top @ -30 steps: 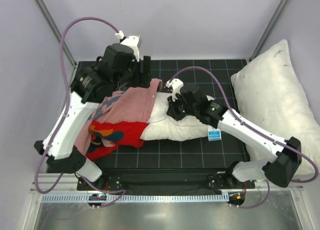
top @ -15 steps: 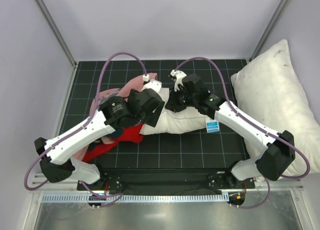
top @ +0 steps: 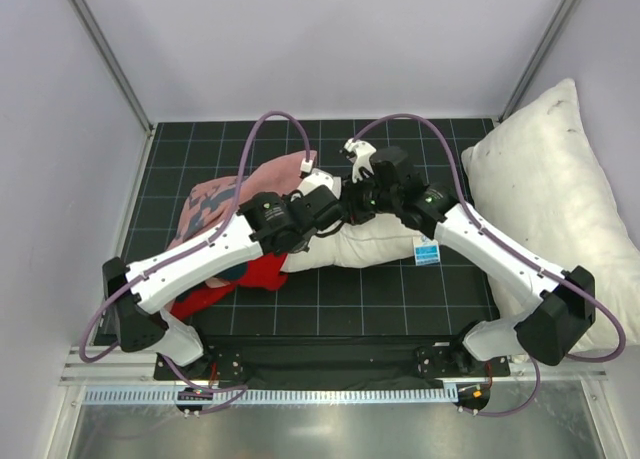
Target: Put the pillow into the pillowcase
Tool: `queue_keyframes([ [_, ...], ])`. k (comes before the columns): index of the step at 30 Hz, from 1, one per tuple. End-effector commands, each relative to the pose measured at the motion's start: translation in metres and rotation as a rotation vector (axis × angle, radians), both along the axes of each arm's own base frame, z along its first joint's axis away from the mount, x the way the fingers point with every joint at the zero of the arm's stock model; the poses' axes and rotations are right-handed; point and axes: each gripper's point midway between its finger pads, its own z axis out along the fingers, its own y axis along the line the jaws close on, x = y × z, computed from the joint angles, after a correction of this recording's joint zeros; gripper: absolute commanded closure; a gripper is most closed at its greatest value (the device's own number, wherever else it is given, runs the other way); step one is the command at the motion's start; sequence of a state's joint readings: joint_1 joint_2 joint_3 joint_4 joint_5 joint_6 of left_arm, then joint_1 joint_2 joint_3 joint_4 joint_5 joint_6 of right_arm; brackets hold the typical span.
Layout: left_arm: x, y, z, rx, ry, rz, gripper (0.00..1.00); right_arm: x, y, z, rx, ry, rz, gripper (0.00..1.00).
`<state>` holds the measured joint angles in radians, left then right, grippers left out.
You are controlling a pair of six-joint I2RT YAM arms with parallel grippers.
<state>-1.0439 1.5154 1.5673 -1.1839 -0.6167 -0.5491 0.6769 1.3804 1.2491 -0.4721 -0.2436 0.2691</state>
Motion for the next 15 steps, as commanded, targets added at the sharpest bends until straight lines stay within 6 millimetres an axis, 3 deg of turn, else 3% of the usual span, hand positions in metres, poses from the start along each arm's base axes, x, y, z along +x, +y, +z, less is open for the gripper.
queue_keyframes([
  [1,0.001,0.006,0.005,-0.03,-0.014,0.035,1.0,-0.004,0.009,0.064,0.149,-0.134,0.059,0.96],
  [5,0.004,0.004,0.035,-0.111,-0.057,0.022,1.0,-0.02,0.004,0.083,0.174,-0.172,0.109,0.94],
  [8,0.004,0.008,0.053,-0.176,-0.07,0.008,1.0,-0.026,-0.015,0.1,0.174,-0.229,0.049,0.73],
  [11,0.011,0.019,0.061,-0.217,-0.076,0.027,1.0,-0.031,-0.046,0.112,0.14,-0.278,-0.062,0.36],
  [13,0.018,0.027,0.06,-0.224,-0.074,0.051,1.0,-0.034,-0.076,0.11,0.089,-0.282,-0.184,0.12],
  [15,0.022,0.03,0.056,-0.221,-0.067,0.062,1.0,-0.035,-0.099,0.097,0.033,-0.266,-0.284,0.04],
])
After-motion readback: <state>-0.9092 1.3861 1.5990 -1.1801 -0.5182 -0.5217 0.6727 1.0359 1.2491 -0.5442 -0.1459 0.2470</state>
